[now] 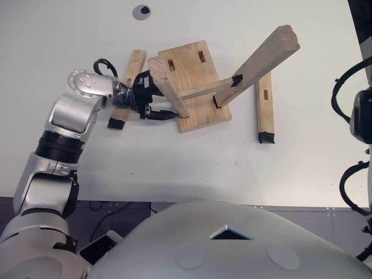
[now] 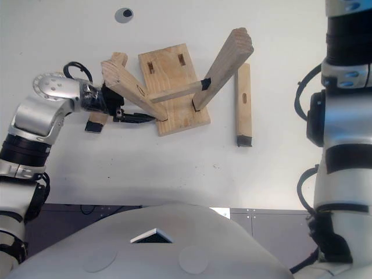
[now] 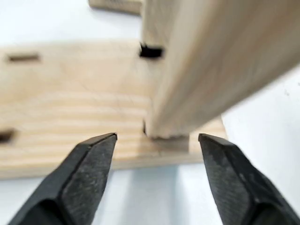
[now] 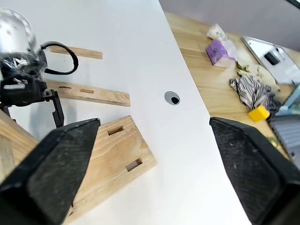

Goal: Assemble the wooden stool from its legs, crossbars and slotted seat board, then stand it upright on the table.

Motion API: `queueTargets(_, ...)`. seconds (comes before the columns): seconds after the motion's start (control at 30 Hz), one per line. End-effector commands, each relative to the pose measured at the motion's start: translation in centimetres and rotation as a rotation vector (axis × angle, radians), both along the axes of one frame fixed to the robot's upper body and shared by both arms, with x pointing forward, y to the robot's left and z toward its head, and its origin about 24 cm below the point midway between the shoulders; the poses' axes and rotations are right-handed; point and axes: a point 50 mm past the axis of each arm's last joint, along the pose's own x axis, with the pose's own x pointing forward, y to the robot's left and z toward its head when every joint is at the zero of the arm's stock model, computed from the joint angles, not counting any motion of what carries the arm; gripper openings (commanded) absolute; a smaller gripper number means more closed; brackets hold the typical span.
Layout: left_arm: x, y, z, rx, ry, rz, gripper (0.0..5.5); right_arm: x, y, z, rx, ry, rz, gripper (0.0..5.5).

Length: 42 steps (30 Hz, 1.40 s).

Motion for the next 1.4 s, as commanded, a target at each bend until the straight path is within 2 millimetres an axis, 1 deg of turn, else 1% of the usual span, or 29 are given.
queueTargets(0.03,-0.2,1.0,0.5,0.049,-0.005,0.003,3.71,-1.4,-5.9,-2.6,-0.018,0.067,-0.138,4.54)
queueTargets(0.07,-0.5,1.6,0.3,0.081,0.013,0.016,3.82,-2.4,-7.4,-3.7,-0.059,0.111,-0.163,4.54)
queueTargets(0.1,-0.7,2.3,0.1,0.103,0.029,0.028,3.82,-3.4,-8.5,-4.7,-0.102,0.137,-0.168,4.54)
queueTargets(0.17,-0.4,3.2,0.4,0.101,0.015,0.101,3.82,-5.7,-9.5,-6.8,-0.170,0.199,-0.147,4.54)
queueTargets(0.2,0.0,3.6,0.6,0.087,-0.007,0.150,3.82,-7.0,-9.3,-8.0,-0.180,0.239,-0.111,4.54)
queueTargets(0.23,0.3,3.8,0.7,0.076,-0.024,0.189,3.82,-7.9,-9.1,-8.9,-0.180,0.272,-0.081,4.54)
queueTargets(0.27,0.5,3.9,0.8,0.067,-0.035,0.225,3.82,-9.0,-8.3,-9.9,-0.165,0.315,-0.035,4.54)
queueTargets(0.33,1.4,3.9,0.7,0.036,-0.080,0.305,3.82,-10.6,-6.7,-11.3,-0.100,0.390,0.038,4.54)
queueTargets(0.4,2.2,3.0,0.5,-0.018,-0.146,0.367,3.82,-12.2,-4.8,-12.9,-0.043,0.485,0.098,4.54)
queueTargets(0.47,1.9,1.4,0.1,-0.088,-0.151,0.359,3.82,-13.0,-3.8,-14.1,-0.033,0.526,0.104,4.54)
queueTargets(0.57,0.4,-0.7,-0.4,-0.161,-0.127,0.273,3.82,-12.3,-3.0,-14.4,0.041,0.500,0.085,4.54)
queueTargets(0.63,-0.6,-1.8,-0.4,-0.205,-0.109,0.207,3.82,-11.4,-2.7,-14.5,0.070,0.455,0.046,4.54)
queueTargets(0.73,-2.6,-3.2,-0.4,-0.257,-0.039,0.088,3.82,-8.7,-3.1,-14.5,0.086,0.327,-0.095,4.54)
queueTargets(0.8,-3.9,-4.3,-0.6,-0.287,0.003,0.029,3.82,-6.4,-4.0,-15.0,0.029,0.197,-0.229,4.54)
queueTargets(0.87,-4.5,-4.8,-0.7,-0.306,0.017,0.020,3.82,-5.8,-4.4,-15.4,-0.002,0.151,-0.250,4.54)
queueTargets(0.93,-4.4,-4.7,-0.8,-0.299,0.014,0.044,3.82,-6.0,-4.5,-15.4,0.000,0.149,-0.223,4.54)
queueTargets(1.0,-3.6,-3.8,-0.7,-0.274,-0.009,0.096,3.82,-6.3,-4.7,-15.3,-0.003,0.146,-0.202,4.54)
queueTargets(1.07,-2.1,-2.6,0.0,-0.251,-0.057,0.158,3.82,-6.5,-5.2,-15.2,-0.012,0.147,-0.197,4.54)
queueTargets(1.1,-1.0,-1.8,0.6,-0.243,-0.094,0.197,3.82,-6.7,-5.6,-15.2,-0.022,0.152,-0.194,4.54)
queueTargets(1.17,1.8,-0.4,2.0,-0.223,-0.195,0.300,3.82,-7.2,-6.1,-15.4,-0.050,0.168,-0.181,4.54)
queueTargets(1.23,3.9,0.4,2.5,-0.196,-0.271,0.372,3.82,-7.4,-6.3,-15.8,-0.066,0.183,-0.176,4.54)
queueTargets(1.3,5.8,0.5,2.1,-0.142,-0.343,0.415,3.82,-7.4,-6.5,-16.2,-0.085,0.187,-0.186,4.54)
queueTargets(1.4,8.0,-0.3,0.1,-0.060,-0.387,0.446,3.82,-7.9,-6.5,-16.7,-0.097,0.225,-0.168,4.54)
